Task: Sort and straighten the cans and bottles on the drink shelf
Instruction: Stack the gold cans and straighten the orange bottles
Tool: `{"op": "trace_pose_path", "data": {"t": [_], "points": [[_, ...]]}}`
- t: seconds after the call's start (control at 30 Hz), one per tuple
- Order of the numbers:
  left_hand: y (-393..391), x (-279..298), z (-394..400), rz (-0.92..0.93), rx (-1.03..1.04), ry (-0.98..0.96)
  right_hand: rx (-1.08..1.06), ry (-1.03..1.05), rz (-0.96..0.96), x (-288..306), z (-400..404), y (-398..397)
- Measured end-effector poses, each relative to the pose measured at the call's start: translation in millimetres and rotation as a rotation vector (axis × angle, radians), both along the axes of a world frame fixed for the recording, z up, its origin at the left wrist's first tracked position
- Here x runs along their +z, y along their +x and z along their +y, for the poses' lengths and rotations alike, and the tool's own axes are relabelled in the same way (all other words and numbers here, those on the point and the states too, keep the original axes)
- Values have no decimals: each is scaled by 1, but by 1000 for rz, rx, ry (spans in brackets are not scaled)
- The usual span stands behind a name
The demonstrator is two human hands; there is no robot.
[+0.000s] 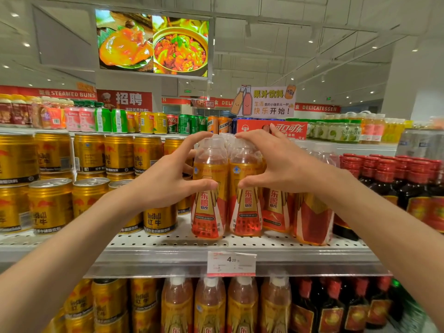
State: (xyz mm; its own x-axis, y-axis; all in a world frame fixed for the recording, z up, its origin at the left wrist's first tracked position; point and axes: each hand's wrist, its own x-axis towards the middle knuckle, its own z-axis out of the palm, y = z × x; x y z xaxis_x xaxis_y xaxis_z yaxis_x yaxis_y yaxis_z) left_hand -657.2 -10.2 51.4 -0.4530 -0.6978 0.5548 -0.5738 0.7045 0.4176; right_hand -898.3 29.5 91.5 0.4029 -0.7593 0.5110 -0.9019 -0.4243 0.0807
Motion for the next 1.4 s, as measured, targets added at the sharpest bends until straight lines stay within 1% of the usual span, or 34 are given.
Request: {"op": "trace_pose_path", "data": {"t": [0.13, 0.23, 0.37, 0.5, 0.7, 0.77, 0.87, 0.93, 1.0, 1.07, 1.13, 1.23, 1.33, 1.4], "points": [[-2, 0, 3, 5, 7, 0, 8, -23, -13, -2, 0, -1], [-3, 0, 4, -7, 19, -10, 11, 12, -56, 3, 2, -7], [-6, -2, 5, -2, 30, -17, 40, 32, -67, 7, 2, -7], [-10, -4, 7, -12, 60, -64, 28, 68, -115, 8, -3, -12], [-12, -9, 10, -6, 72, -123, -19, -2, -9, 2, 3, -13], [-10, -10, 8, -38, 135, -206, -17, -72, 1, 4, 5, -20], [-13, -4, 10, -77, 201, -409, -69, -197, -20, 14, 14, -38], [-22, 4, 14, -119, 226, -521, -138, -273, 44, 20, 20, -51], [-37, 15, 18, -201, 252, -595, -207, -278, 109, 22, 23, -60], [-54, 25, 18, -293, 255, -627, -241, -234, 123, 19, 23, -68], [-67, 30, 12, -372, 245, -615, -233, -187, 76, 14, 24, -75], [-79, 27, 1, -443, 249, -567, -199, -100, -61, 4, 26, -88], [-82, 23, -4, -437, 271, -552, -156, 12, -187, -3, 29, -101], [-83, 23, -4, -421, 273, -547, -121, 30, -267, -6, 30, -104]]}}
